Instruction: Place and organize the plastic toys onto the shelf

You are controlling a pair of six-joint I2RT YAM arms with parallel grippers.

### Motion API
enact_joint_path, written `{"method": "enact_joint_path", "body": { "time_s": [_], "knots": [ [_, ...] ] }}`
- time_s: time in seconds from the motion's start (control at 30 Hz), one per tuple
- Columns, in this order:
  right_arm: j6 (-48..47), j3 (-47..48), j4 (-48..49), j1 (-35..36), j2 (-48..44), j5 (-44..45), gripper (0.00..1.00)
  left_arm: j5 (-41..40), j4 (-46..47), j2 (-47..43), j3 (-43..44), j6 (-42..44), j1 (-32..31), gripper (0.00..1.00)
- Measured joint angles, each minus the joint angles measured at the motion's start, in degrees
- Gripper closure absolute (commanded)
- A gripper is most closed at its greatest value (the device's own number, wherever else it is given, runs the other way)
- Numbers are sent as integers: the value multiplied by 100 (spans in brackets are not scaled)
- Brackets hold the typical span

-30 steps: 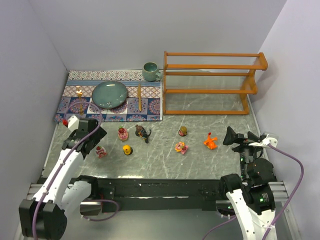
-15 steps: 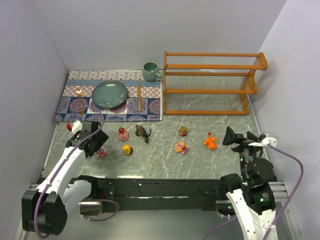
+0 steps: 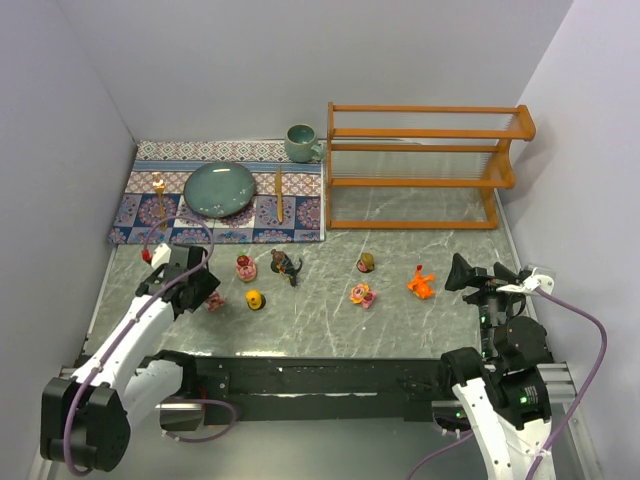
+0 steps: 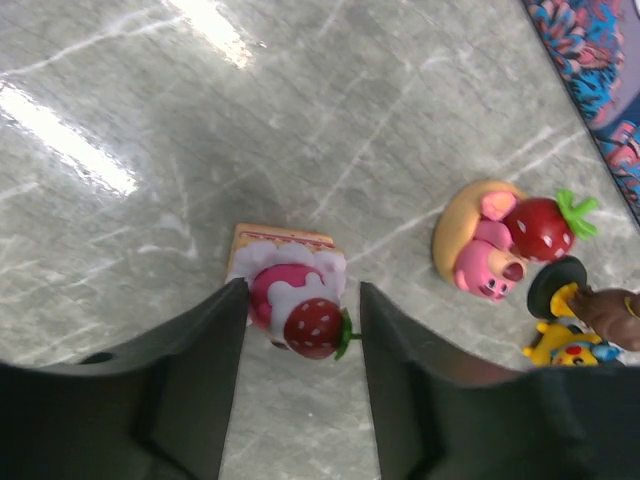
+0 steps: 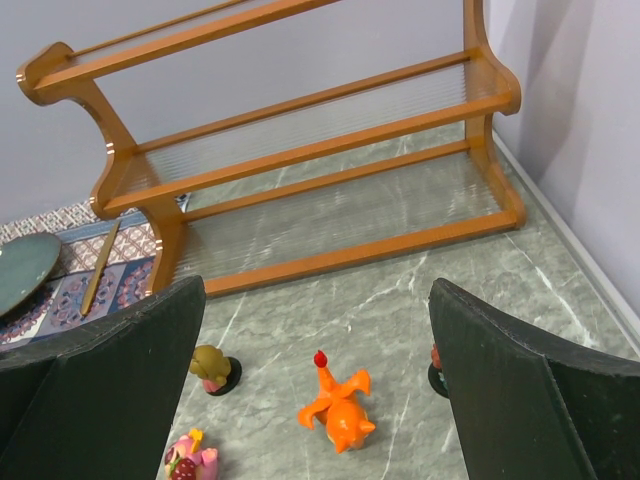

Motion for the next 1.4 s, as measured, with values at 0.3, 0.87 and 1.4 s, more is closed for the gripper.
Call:
{"method": "enact_joint_path", "body": {
  "time_s": [0.3, 0.87, 1.4],
  "knots": [
    [-2, 0, 2, 0, 0, -57, 0, -13, 96, -157, 0, -24, -227, 86],
    [584, 999, -234, -2, 326, -2017, 0, 72, -109, -146, 863, 111, -1040, 88],
    [1095, -28, 1978, 2715, 3228, -2651, 0, -442, -258, 719, 2083, -79, -2889, 88]
  ]
}}
